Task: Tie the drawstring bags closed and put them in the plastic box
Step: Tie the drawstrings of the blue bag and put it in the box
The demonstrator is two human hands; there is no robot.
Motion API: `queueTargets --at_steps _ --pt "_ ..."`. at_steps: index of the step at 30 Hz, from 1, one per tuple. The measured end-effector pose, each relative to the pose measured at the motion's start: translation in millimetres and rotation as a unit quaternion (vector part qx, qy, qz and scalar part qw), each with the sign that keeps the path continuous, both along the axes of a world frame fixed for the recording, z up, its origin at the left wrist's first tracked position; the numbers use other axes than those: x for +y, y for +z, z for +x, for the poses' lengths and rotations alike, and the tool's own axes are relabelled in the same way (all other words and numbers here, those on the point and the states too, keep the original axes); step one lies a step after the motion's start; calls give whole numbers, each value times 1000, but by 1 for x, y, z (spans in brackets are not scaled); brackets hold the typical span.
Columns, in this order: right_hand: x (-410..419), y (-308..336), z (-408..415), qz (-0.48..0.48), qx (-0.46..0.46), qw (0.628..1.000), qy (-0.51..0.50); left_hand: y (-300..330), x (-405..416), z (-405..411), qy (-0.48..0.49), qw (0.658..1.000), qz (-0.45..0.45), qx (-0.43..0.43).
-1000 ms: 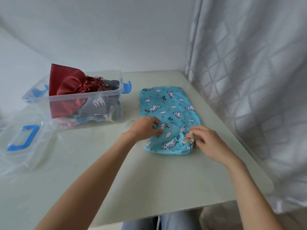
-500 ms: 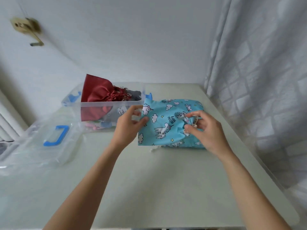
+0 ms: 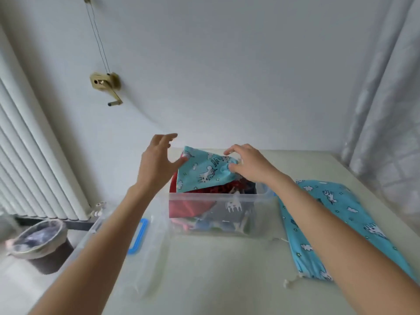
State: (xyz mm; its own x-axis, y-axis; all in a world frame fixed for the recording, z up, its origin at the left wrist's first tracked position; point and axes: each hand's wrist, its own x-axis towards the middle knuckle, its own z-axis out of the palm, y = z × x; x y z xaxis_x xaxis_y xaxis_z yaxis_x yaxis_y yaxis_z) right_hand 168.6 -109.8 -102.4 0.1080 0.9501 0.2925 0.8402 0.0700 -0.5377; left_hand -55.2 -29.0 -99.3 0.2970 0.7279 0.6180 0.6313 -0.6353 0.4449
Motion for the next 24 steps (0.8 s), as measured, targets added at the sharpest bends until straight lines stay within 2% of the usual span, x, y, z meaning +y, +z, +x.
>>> queueTargets --at_steps 2,5,9,13,15,18,21,24 --pt "7 -5 1 15 -83 996 37 -4 5 2 -97 993 18 65" --pt "16 -3 1 3 -175 981 80 -3 12 16 -205 959 -64 184" --pt "33 -4 -2 -66 -273 958 60 -7 34 32 -185 915 -191 303" --pt "39 -14 -6 -162 -260 949 71 -24 38 43 -170 886 -230 365" --pt "34 -11 -5 -159 -213 961 80 -25 33 44 -167 893 -214 360" --pt "16 -2 -1 -104 -61 989 88 -14 21 40 -159 919 -166 320" --pt "-10 4 3 -4 -29 998 60 -3 0 38 -101 958 -79 258" --pt "-52 8 5 76 5 997 25 3 -36 46 -50 987 -11 151"
